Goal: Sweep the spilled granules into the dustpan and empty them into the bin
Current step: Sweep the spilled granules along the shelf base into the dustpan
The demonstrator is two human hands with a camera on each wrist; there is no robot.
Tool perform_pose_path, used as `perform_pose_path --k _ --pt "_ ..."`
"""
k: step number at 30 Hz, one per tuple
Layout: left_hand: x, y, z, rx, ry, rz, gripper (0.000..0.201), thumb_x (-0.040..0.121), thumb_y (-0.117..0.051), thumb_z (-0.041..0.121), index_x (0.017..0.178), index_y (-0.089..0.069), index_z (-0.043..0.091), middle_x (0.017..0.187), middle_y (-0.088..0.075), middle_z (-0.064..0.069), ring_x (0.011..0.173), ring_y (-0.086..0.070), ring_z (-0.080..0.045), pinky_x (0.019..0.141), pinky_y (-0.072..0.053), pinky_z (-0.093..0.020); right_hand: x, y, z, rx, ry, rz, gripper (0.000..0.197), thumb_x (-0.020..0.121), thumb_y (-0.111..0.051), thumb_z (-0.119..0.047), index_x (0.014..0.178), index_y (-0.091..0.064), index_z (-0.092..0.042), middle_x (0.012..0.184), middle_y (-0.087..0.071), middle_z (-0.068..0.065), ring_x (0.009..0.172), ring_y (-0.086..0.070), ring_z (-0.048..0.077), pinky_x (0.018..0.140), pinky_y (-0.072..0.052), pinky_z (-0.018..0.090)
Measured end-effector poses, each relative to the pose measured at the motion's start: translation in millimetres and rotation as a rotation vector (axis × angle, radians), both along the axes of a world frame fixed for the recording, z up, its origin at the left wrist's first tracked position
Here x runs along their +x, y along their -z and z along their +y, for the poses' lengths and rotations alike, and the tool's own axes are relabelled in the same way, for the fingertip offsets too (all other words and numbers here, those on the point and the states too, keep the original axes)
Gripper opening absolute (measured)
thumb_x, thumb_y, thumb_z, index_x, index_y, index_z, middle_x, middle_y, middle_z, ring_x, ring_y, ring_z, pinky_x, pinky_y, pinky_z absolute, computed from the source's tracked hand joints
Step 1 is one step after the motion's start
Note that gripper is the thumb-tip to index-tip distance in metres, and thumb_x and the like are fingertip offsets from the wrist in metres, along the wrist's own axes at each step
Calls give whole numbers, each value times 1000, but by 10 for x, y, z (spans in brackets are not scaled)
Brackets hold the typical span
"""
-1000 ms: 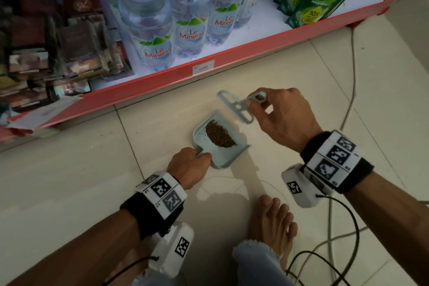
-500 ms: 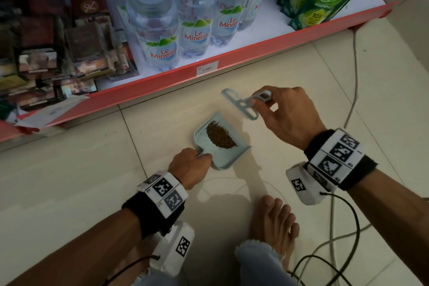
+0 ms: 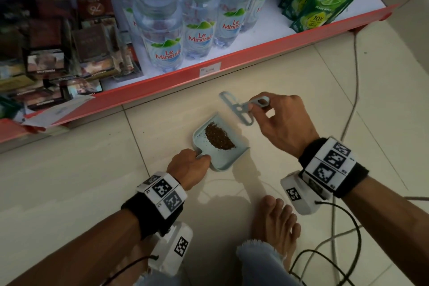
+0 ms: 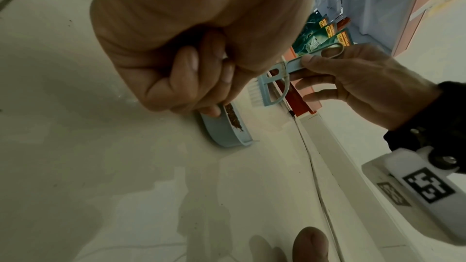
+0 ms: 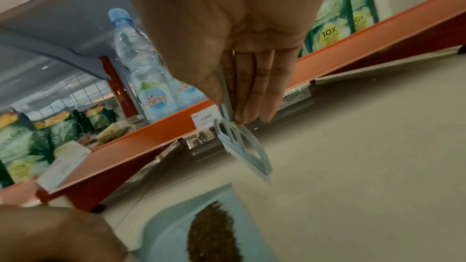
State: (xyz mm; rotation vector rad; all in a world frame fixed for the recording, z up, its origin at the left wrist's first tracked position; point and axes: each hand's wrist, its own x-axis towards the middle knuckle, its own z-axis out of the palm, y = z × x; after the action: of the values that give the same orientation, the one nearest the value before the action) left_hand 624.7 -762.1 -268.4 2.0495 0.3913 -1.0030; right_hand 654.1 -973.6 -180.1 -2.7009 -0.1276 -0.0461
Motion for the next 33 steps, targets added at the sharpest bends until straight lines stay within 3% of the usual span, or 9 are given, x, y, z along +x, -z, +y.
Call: perform_pose_path --k 3,5,8,13,18,20,25,29,33 --pt "-4 5 8 2 1 -5 35 89 -54 37 97 -71 7 71 -58 -3 75 -57 -26 68 -45 -29 38 -1 -70 -93 45 12 20 96 -53 -30 97 -72 -25 81 -74 -6 69 -67 16 61 -52 30" --pt "-2 -3 8 7 6 -4 36 89 -54 38 97 -71 8 76 -60 -5 80 -60 -29 74 -50 -33 13 47 -60 -205 20 49 21 97 -50 -31 97 -70 -24 83 -73 -4 70 -66 20 57 -45 27" --pt "-4 0 10 10 10 -6 36 89 -54 39 98 -70 9 82 -63 -7 90 -64 -31 80 -53 -36 -70 116 55 -200 -94 171 23 99 -48 -31 100 -68 -20 85 -72 -2 71 -65 18 61 -48 27" --pt "-1 18 33 -13 -1 -5 34 89 -54 38 96 -70 9 74 -59 -4 73 -55 -26 66 -42 -28 -93 92 190 -35 -105 218 28 97 -48 -34 92 -68 -16 76 -72 0 66 -66 22 66 -55 40" --pt "-20 -30 81 -149 -60 -43 28 91 -56 35 72 -68 19 37 -49 13 49 -46 -11 48 -31 -24 -46 -29 177 -86 -113 194 27 96 -48 -36 93 -68 -18 78 -72 0 67 -65 23 66 -55 40" --pt "-34 -61 103 -188 -85 -65 29 92 -56 35 72 -68 17 34 -46 14 42 -43 -7 46 -30 -24 -35 -115 170 -103 -113 167 27 96 -48 -39 92 -69 -22 76 -71 -5 66 -65 19 63 -55 38" --pt "-56 -155 173 -227 -109 -139 31 93 -55 36 67 -65 21 34 -44 13 42 -41 -7 47 -29 -25 77 -352 217 -141 -140 107 24 93 -51 -43 85 -69 -28 69 -68 -10 56 -59 8 59 -52 30" --pt "-112 -237 331 -249 -171 -194 31 93 -55 35 65 -63 24 36 -45 15 46 -42 -7 49 -31 -26 206 -487 376 -143 -271 199 27 88 -50 -44 82 -69 -26 70 -68 -10 68 -63 15 61 -48 29" --pt "-332 -327 683 -220 -338 -255 30 92 -59 34 65 -64 21 38 -47 17 49 -45 -7 59 -39 -26 329 -535 767 -109 -446 245 28 88 -49 -45 80 -67 -25 73 -69 -12 73 -65 13 70 -54 35"
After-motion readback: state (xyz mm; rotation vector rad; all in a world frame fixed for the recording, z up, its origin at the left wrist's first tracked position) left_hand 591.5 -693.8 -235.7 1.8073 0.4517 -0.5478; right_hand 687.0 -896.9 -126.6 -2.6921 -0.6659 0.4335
